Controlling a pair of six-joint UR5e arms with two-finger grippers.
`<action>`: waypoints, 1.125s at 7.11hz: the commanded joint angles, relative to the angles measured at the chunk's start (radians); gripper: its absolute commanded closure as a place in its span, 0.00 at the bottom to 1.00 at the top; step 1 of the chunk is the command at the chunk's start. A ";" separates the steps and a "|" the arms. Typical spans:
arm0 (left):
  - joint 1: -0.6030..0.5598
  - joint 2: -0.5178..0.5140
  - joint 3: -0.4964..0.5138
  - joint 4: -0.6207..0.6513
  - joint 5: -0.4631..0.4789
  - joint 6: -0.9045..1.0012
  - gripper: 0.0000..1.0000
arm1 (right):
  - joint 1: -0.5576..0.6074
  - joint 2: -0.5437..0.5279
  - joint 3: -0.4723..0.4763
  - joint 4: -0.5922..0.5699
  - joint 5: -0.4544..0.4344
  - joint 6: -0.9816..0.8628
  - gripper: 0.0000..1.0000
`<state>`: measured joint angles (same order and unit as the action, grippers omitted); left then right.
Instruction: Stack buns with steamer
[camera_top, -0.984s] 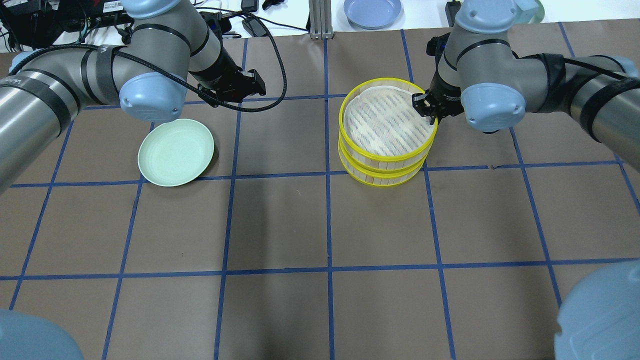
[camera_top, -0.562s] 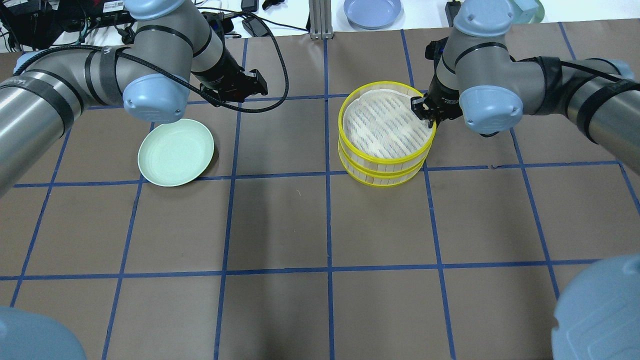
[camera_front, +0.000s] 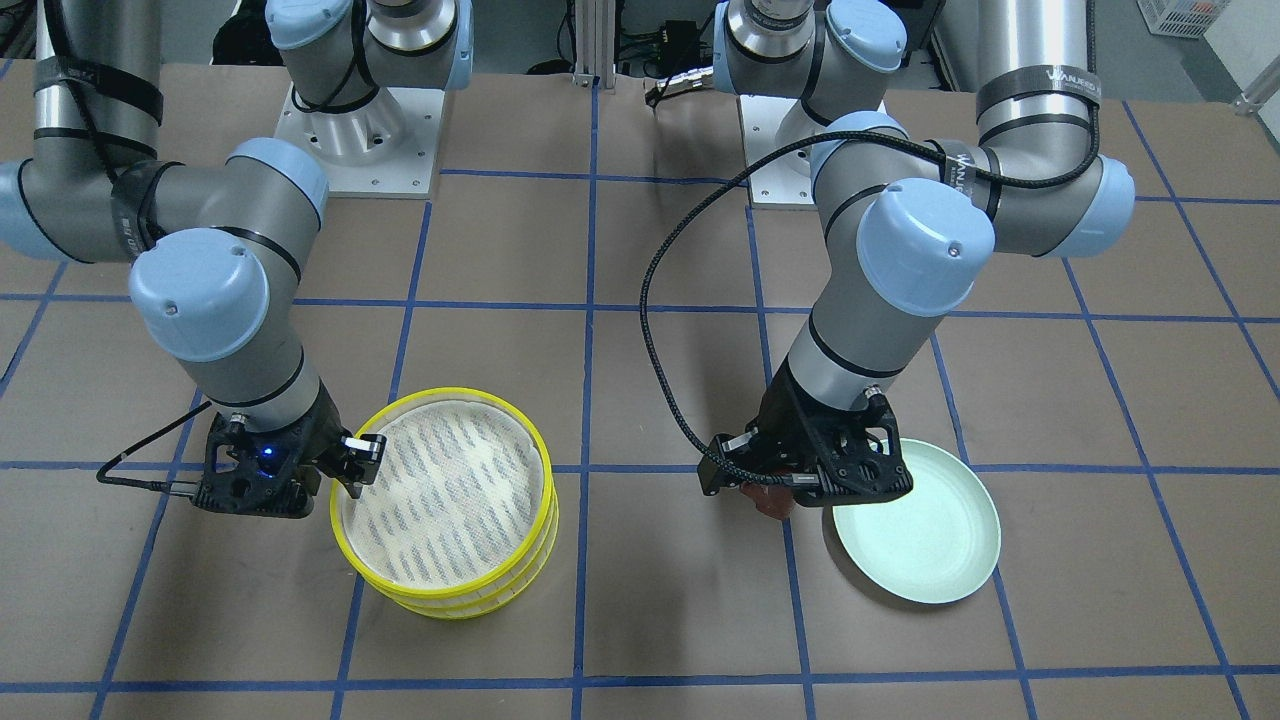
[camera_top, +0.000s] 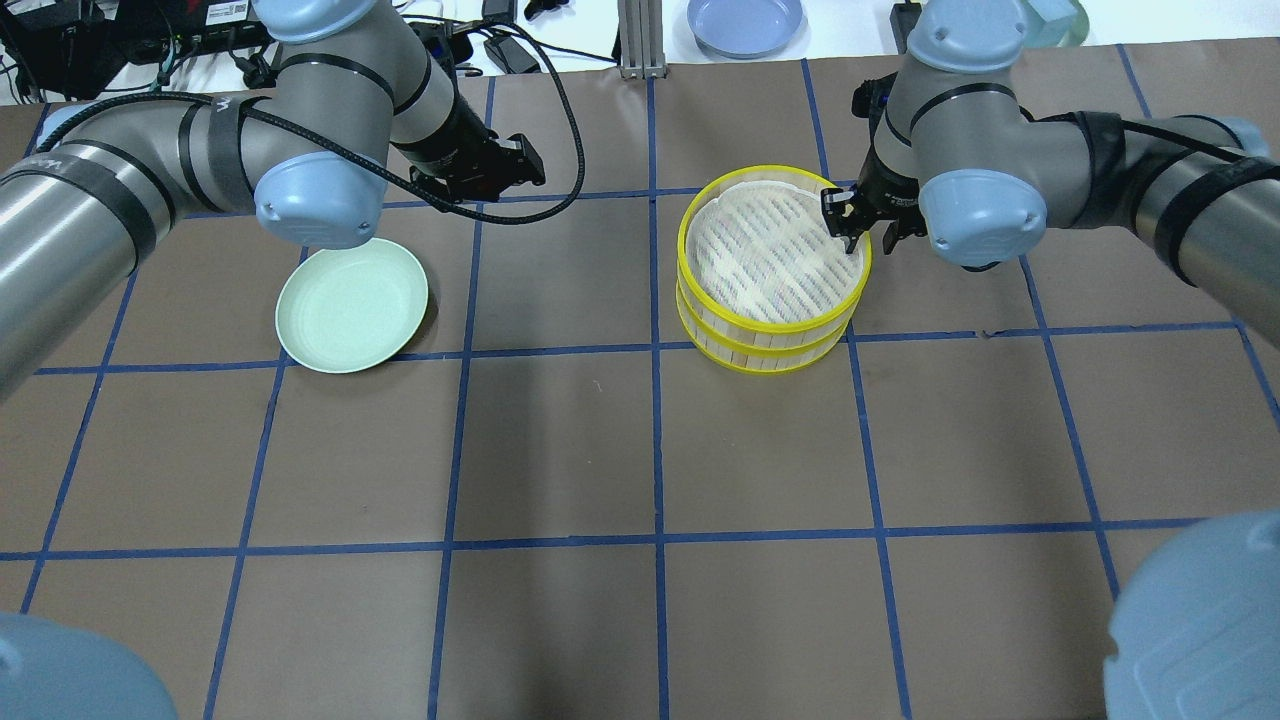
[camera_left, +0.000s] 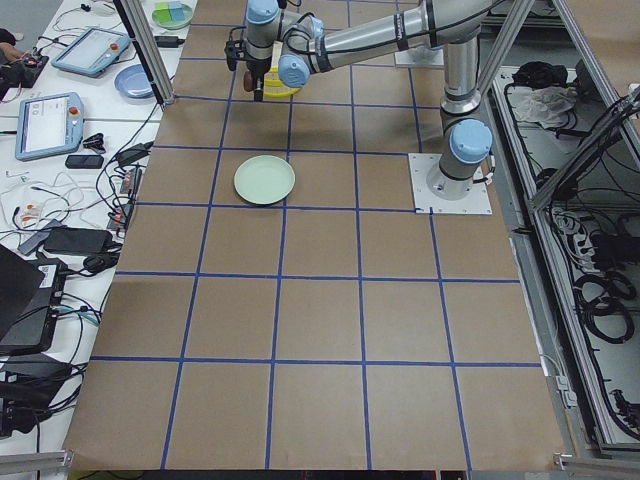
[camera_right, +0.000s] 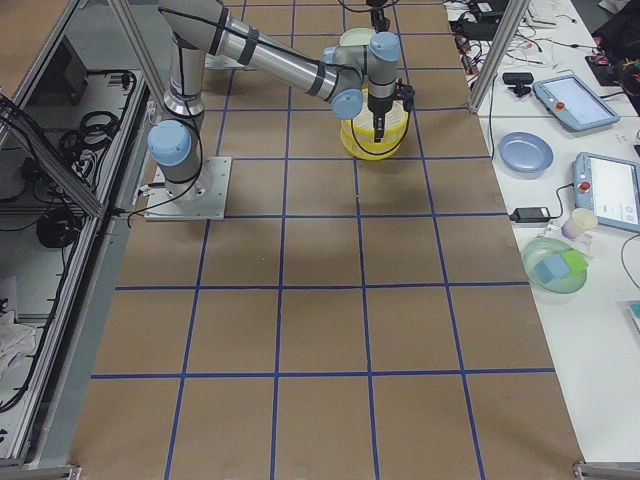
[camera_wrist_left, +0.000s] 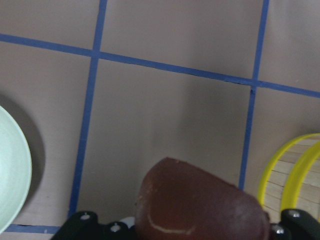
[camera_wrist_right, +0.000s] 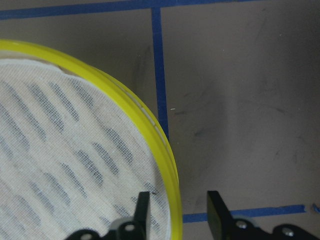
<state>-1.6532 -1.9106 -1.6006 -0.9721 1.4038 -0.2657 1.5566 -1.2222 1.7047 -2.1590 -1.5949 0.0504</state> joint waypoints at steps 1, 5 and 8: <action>-0.100 -0.007 -0.001 0.061 -0.031 -0.171 1.00 | -0.004 -0.043 -0.066 0.065 -0.060 -0.015 0.00; -0.244 -0.068 -0.012 0.185 -0.135 -0.224 1.00 | 0.010 -0.262 -0.162 0.321 -0.053 -0.021 0.00; -0.303 -0.172 -0.006 0.324 -0.160 -0.250 0.87 | 0.048 -0.332 -0.162 0.372 0.003 -0.029 0.00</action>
<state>-1.9378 -2.0433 -1.6100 -0.7018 1.2515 -0.5087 1.5894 -1.5275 1.5438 -1.7976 -1.6042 0.0244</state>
